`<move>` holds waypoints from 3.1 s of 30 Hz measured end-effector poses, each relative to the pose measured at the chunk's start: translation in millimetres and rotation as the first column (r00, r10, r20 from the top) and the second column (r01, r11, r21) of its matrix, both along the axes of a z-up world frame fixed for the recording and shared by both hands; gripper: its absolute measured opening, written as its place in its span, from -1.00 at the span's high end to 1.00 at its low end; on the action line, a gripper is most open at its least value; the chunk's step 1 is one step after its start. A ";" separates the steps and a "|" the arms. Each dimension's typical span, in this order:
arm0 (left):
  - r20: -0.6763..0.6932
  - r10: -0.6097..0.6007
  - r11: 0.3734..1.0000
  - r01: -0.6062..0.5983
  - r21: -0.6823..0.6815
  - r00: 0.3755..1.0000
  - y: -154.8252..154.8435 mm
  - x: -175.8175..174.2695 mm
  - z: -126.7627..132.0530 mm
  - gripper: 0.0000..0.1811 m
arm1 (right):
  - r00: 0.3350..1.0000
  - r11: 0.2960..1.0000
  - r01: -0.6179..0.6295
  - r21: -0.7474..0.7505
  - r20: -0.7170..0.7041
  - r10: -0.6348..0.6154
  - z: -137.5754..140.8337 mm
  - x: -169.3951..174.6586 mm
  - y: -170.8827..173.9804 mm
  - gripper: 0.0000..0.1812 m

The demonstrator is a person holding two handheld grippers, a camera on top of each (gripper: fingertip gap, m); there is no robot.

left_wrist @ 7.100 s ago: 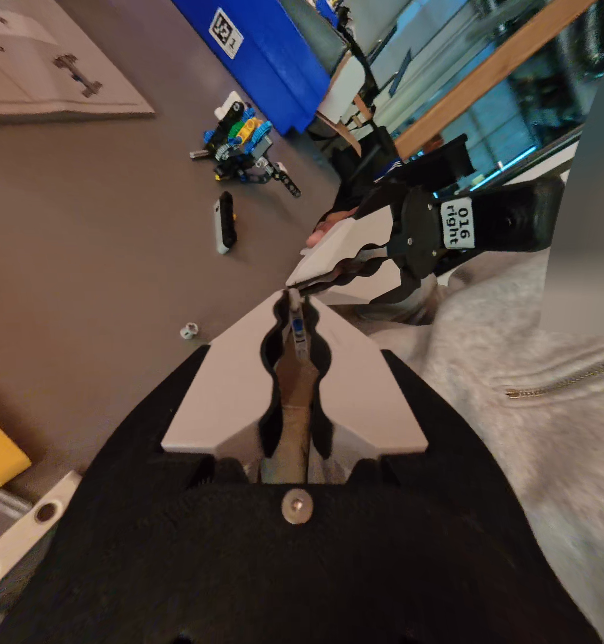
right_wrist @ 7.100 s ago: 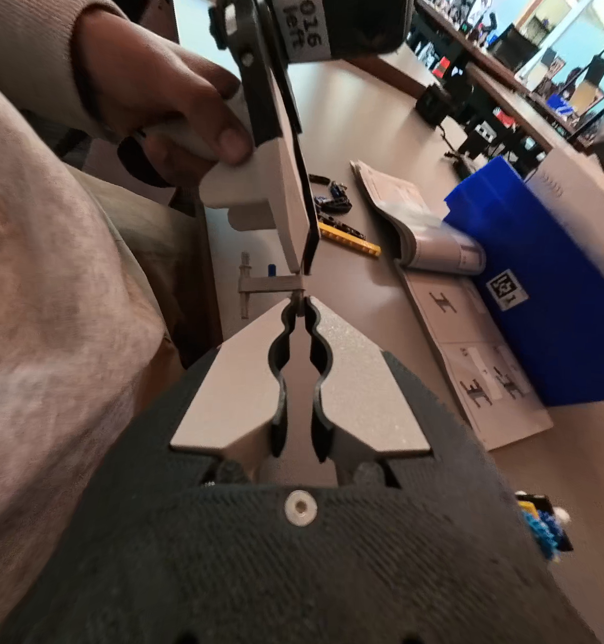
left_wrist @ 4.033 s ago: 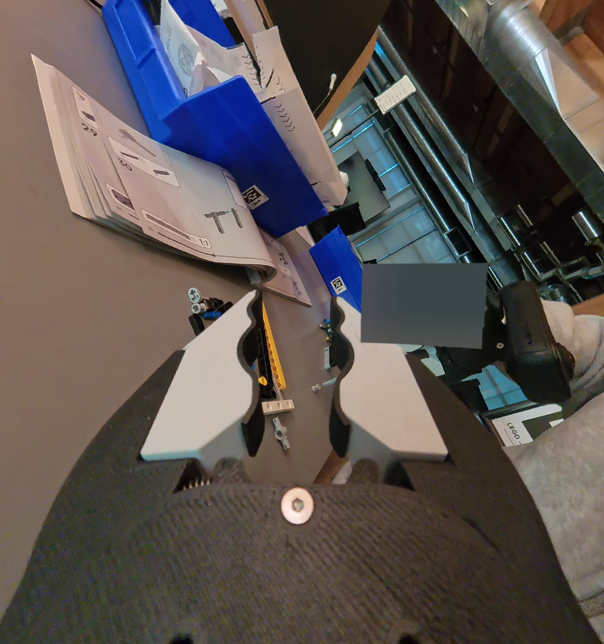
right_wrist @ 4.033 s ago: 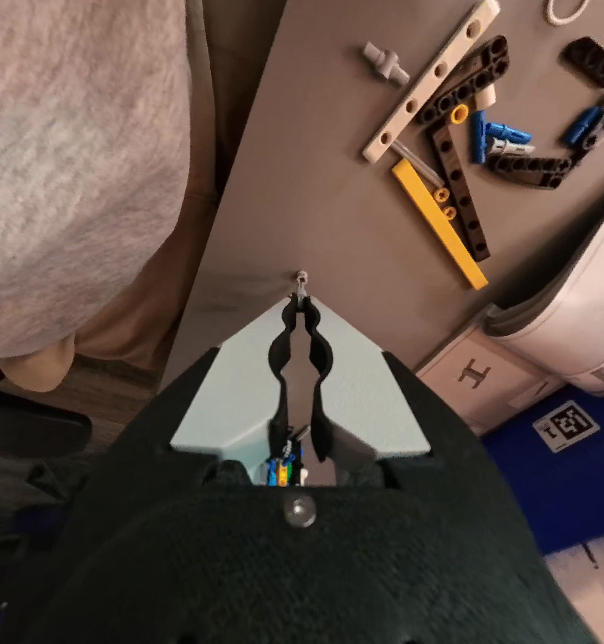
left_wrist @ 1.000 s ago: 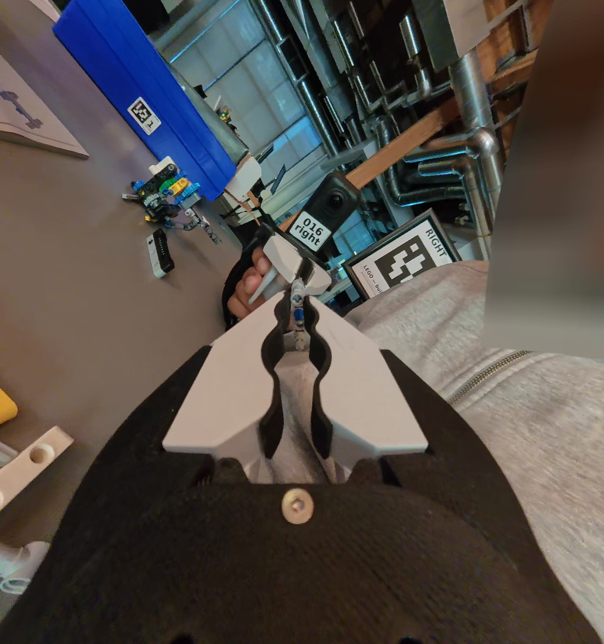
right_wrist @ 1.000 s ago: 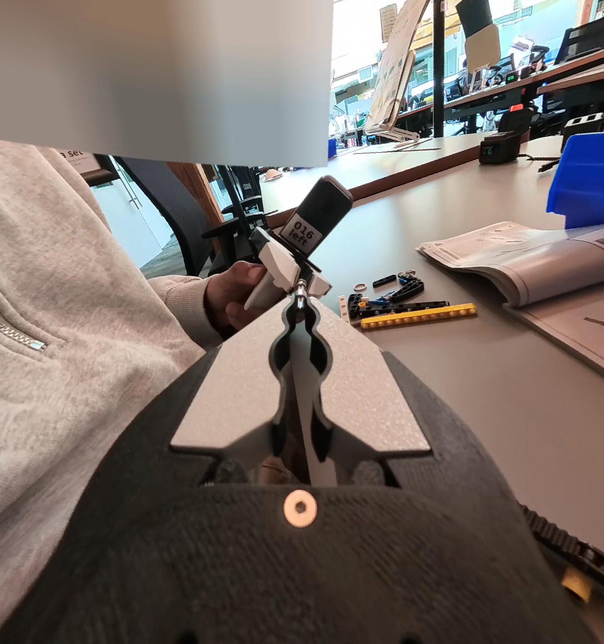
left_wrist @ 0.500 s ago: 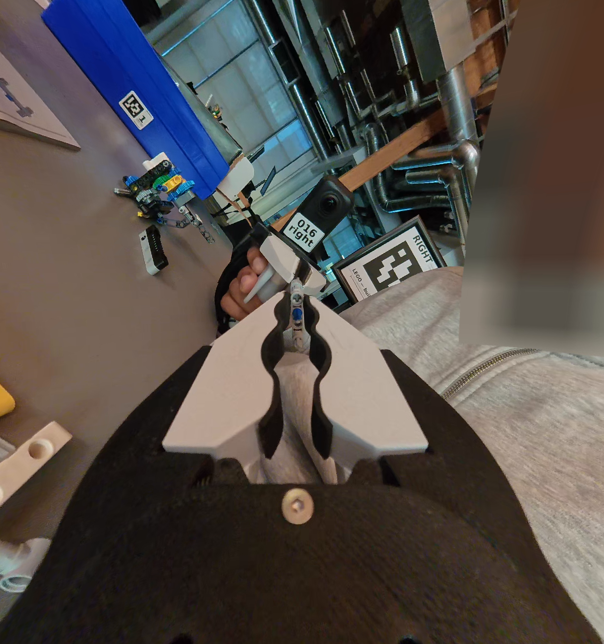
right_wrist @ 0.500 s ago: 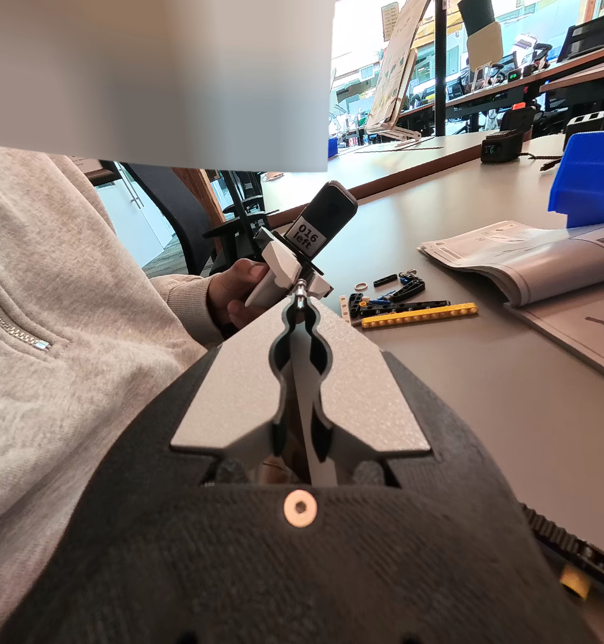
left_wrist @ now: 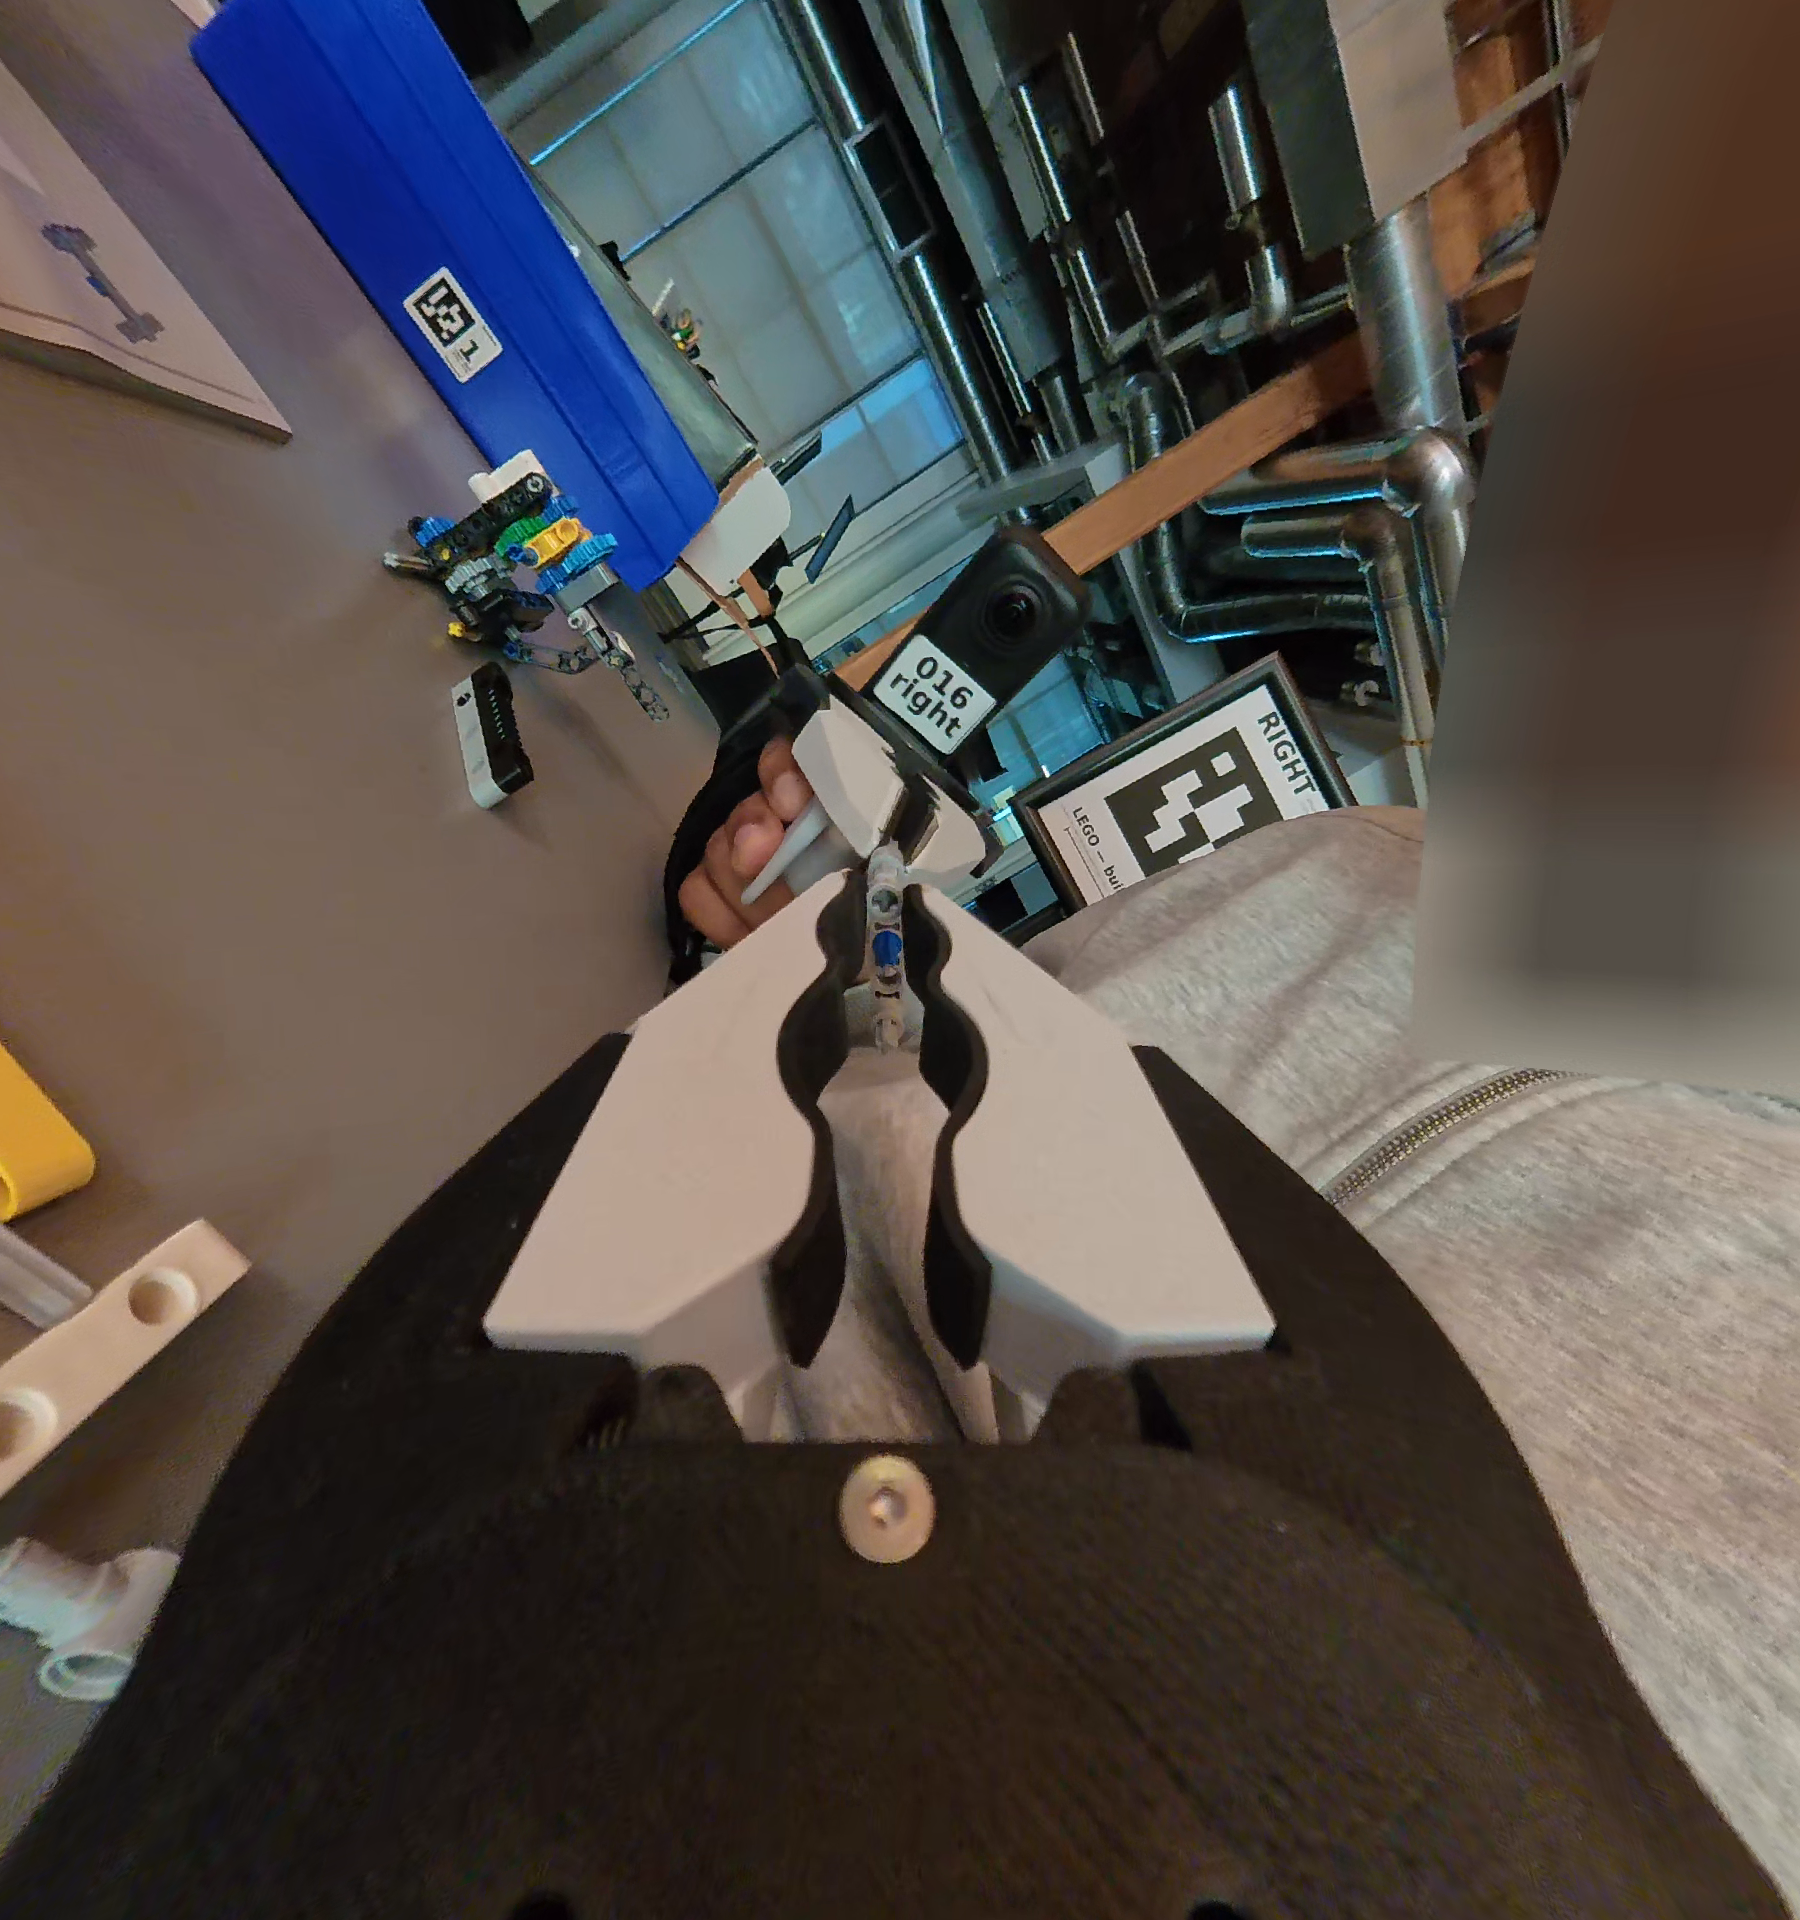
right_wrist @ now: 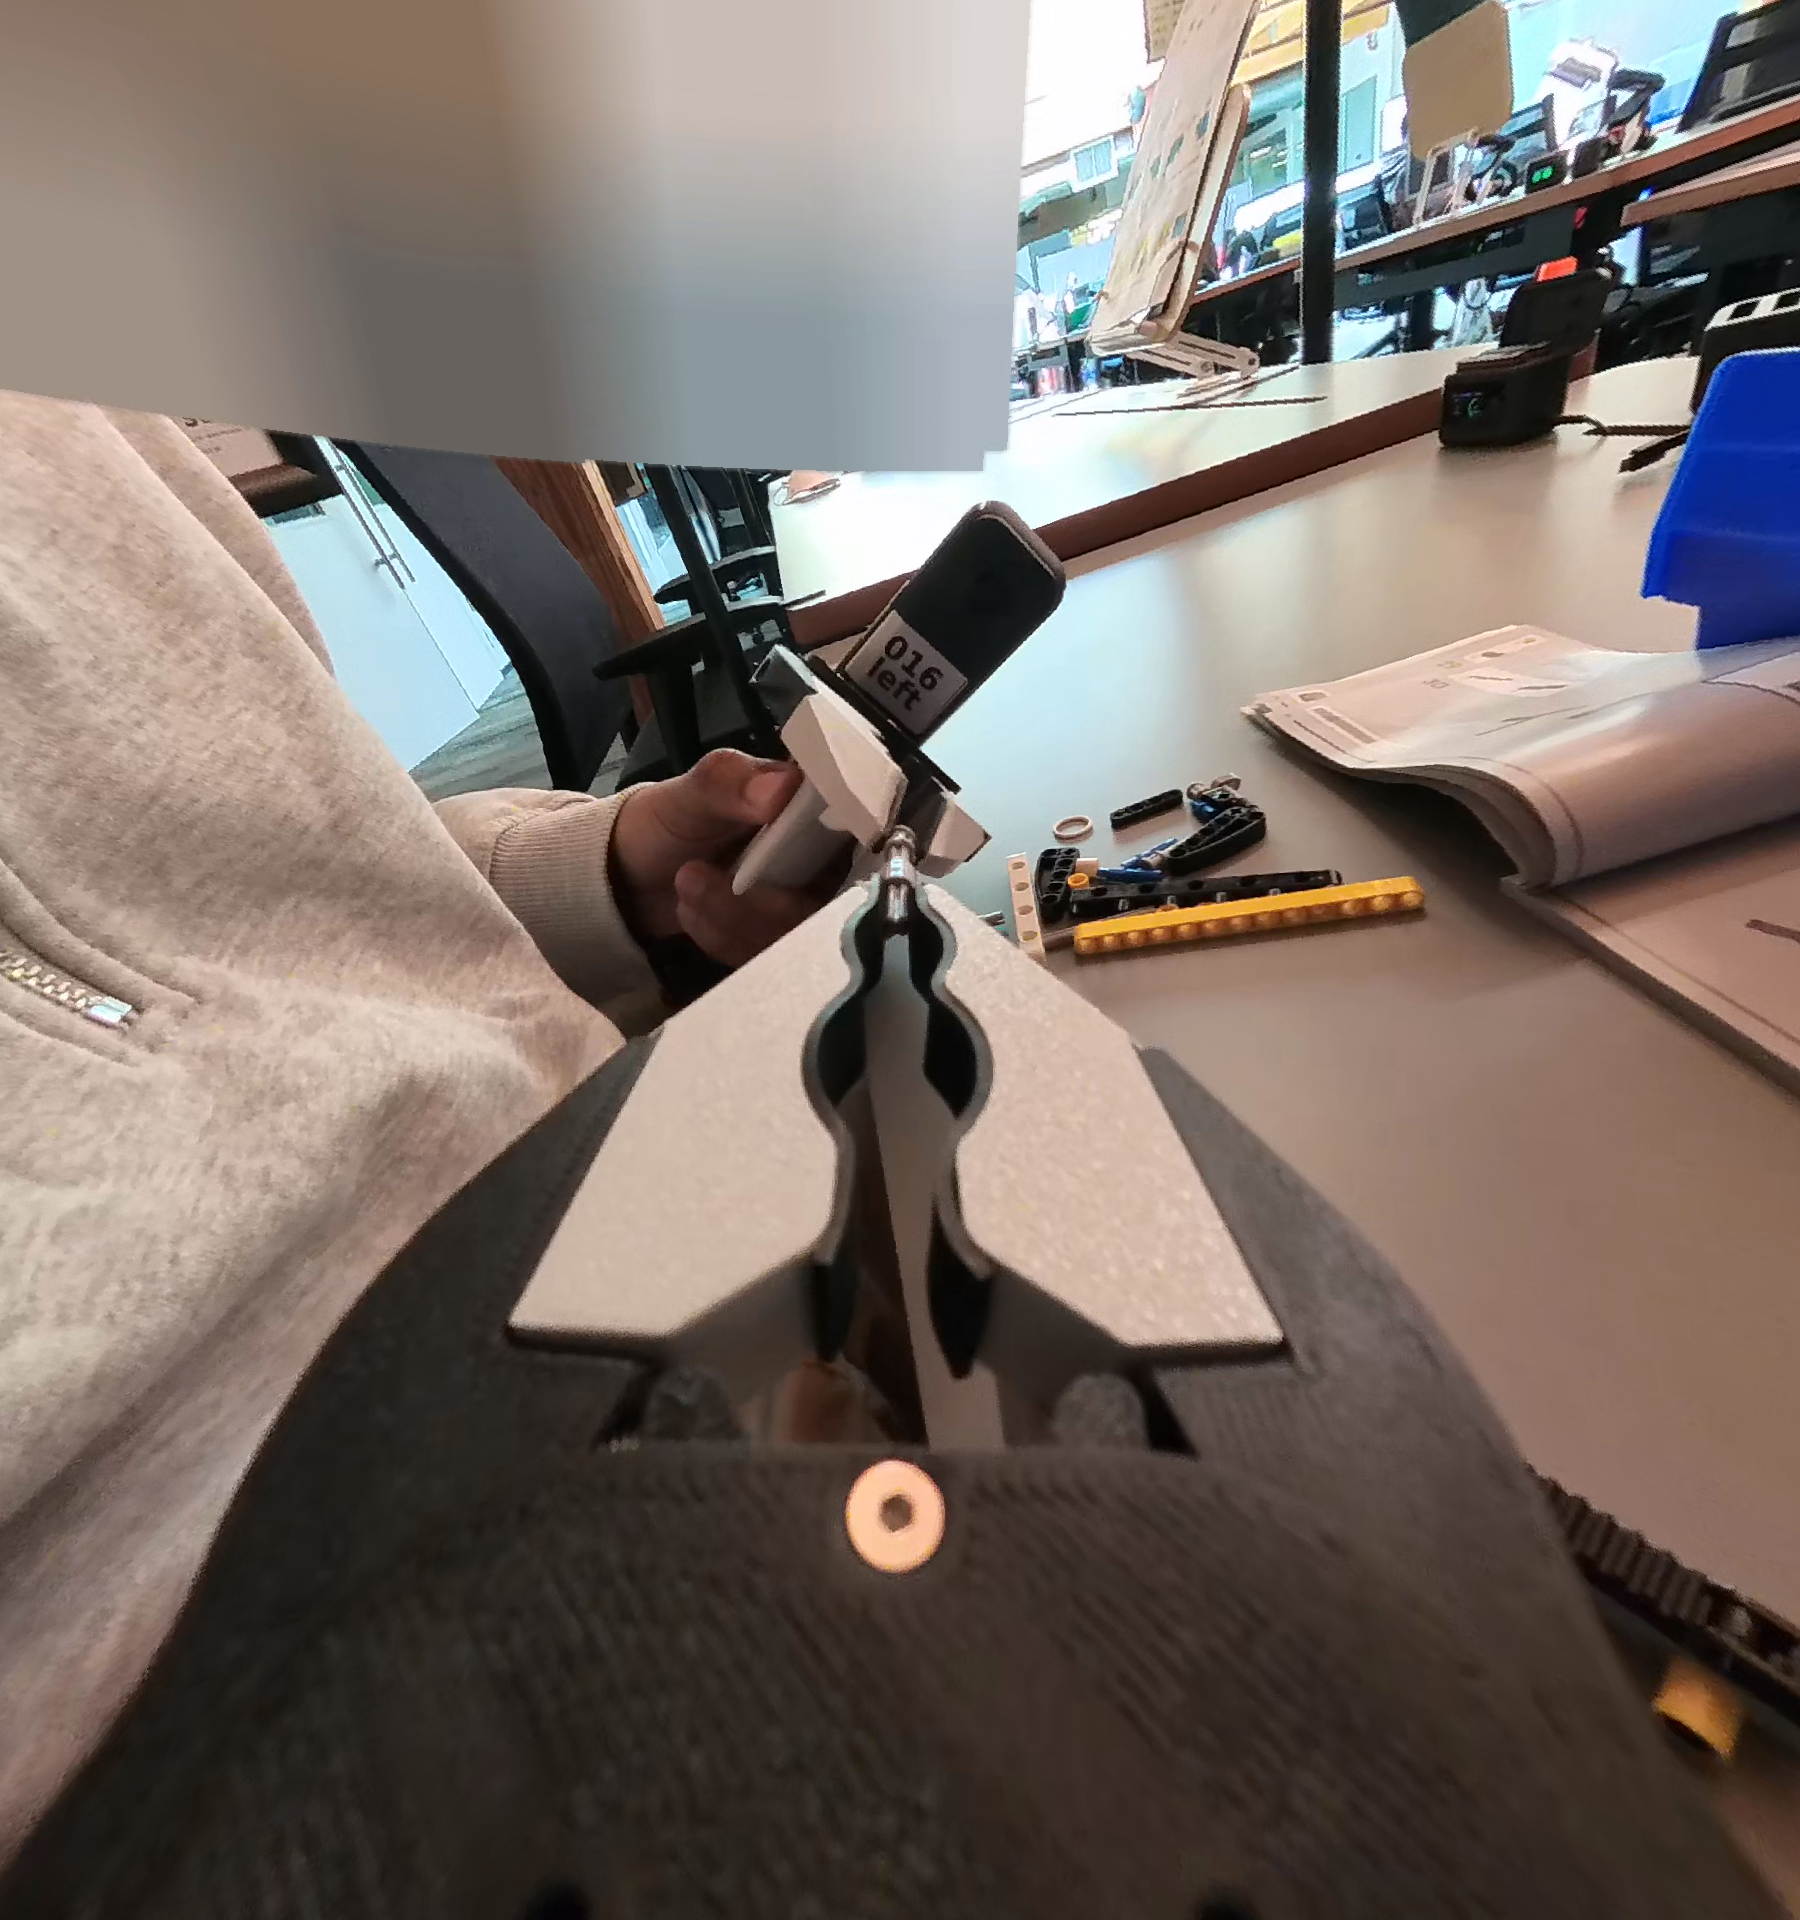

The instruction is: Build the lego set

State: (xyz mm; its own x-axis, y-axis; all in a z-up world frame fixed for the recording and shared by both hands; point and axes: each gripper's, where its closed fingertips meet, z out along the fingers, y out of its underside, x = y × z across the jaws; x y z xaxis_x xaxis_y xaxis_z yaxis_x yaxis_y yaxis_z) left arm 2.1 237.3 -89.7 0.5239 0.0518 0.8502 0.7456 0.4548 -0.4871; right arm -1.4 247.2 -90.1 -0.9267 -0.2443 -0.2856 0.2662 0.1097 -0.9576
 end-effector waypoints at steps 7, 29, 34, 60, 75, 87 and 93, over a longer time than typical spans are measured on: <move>0.018 -0.009 1.000 0.009 0.010 1.000 1.3 0.4 -2.0 0.96 | 1.000 1.000 -0.012 0.020 0.000 0.012 -2.3 0.5 1.1 0.97; 0.037 -0.063 0.998 0.063 0.005 0.997 14.1 5.3 -6.4 0.96 | 0.998 0.997 -0.044 0.057 -0.042 0.047 -7.7 8.2 0.4 0.97; 0.008 -0.023 0.999 0.024 -0.038 1.000 12.2 2.8 -4.5 0.96 | 0.999 0.998 -0.032 0.048 -0.041 0.034 -5.8 6.2 -1.0 0.97; -0.121 0.055 0.994 -0.065 -0.082 0.991 -2.2 -0.8 6.0 0.73 | 0.985 0.999 0.040 -0.036 0.171 -0.033 7.7 -17.7 3.8 0.98; -0.139 0.037 0.993 -0.051 -0.105 0.990 2.5 2.0 5.8 0.73 | 0.973 0.998 0.026 -0.050 0.231 -0.014 9.0 -19.5 5.3 0.98; -0.121 0.024 0.997 -0.033 -0.071 0.992 3.8 2.5 7.1 0.72 | 0.969 0.998 0.056 -0.028 0.243 -0.047 5.4 -24.2 3.8 0.97; -0.082 -0.008 0.999 0.005 -0.039 0.997 10.8 2.9 4.7 0.66 | 0.982 0.998 0.058 -0.012 0.183 -0.055 3.1 -18.6 1.7 0.97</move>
State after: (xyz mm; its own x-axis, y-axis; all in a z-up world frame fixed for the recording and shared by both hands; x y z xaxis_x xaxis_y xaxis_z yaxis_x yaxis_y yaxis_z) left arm 5.0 248.1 -85.0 0.5919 0.0802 0.8020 0.7055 0.4297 -0.5636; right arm -20.0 248.8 -87.1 -0.8718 -0.1996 -0.4472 0.4418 0.0735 -0.8941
